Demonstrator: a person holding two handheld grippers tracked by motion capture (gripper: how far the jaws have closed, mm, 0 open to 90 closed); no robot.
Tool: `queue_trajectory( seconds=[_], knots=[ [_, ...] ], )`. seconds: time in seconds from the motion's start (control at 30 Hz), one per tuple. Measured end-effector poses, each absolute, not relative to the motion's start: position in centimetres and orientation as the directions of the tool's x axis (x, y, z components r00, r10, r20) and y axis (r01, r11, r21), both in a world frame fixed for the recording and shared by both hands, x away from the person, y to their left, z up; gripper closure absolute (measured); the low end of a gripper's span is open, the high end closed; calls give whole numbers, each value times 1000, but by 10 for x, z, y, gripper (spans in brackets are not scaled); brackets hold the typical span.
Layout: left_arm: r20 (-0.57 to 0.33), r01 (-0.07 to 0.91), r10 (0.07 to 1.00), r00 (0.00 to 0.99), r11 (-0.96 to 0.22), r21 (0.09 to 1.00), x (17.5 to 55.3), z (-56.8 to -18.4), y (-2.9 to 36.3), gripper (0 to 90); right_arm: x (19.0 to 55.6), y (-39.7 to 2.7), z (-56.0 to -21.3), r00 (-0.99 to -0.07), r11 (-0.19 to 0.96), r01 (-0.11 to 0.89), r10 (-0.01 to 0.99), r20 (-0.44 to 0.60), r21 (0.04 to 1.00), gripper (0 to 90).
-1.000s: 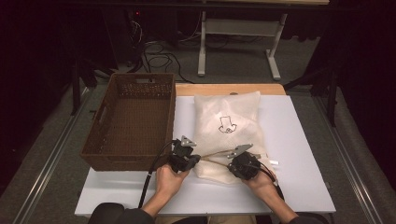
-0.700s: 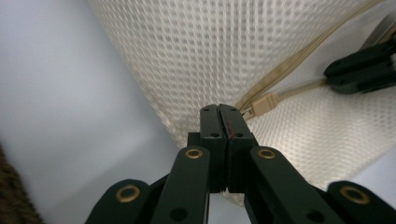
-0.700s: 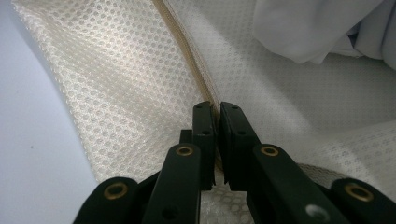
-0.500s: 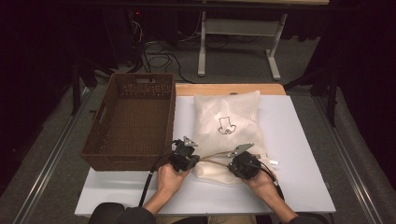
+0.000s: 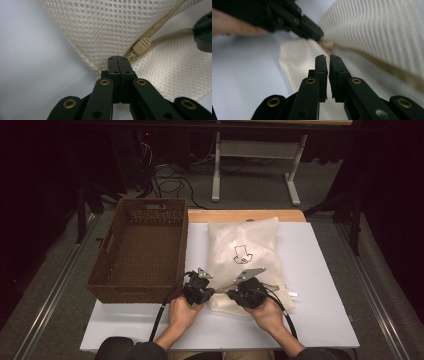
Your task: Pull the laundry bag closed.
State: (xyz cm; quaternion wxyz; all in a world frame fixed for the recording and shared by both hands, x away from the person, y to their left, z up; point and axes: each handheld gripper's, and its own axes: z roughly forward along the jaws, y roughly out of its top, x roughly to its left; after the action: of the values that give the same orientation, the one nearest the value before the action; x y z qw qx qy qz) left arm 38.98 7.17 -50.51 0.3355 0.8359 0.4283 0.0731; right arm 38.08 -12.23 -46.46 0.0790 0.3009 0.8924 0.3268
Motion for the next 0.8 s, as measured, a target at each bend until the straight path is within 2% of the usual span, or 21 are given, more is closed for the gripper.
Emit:
queue_trajectory(
  seconds=[0.23,0.43,0.6,0.8],
  knots=[
    [-171,669,766,620,-401,626,390,-506,72,896,385,-107,-459,-792,573,455,611,15,682,862],
    [-177,671,765,619,-398,625,390,-506,72,896,400,-107,-473,-756,576,517,654,22,633,861],
    [-178,671,763,621,-401,624,390,-506,73,895,406,-108,-484,-745,562,560,663,74,609,825],
    [-175,669,763,622,-403,624,390,-506,73,894,411,-113,-480,-729,503,591,667,152,630,817]
  ],
)
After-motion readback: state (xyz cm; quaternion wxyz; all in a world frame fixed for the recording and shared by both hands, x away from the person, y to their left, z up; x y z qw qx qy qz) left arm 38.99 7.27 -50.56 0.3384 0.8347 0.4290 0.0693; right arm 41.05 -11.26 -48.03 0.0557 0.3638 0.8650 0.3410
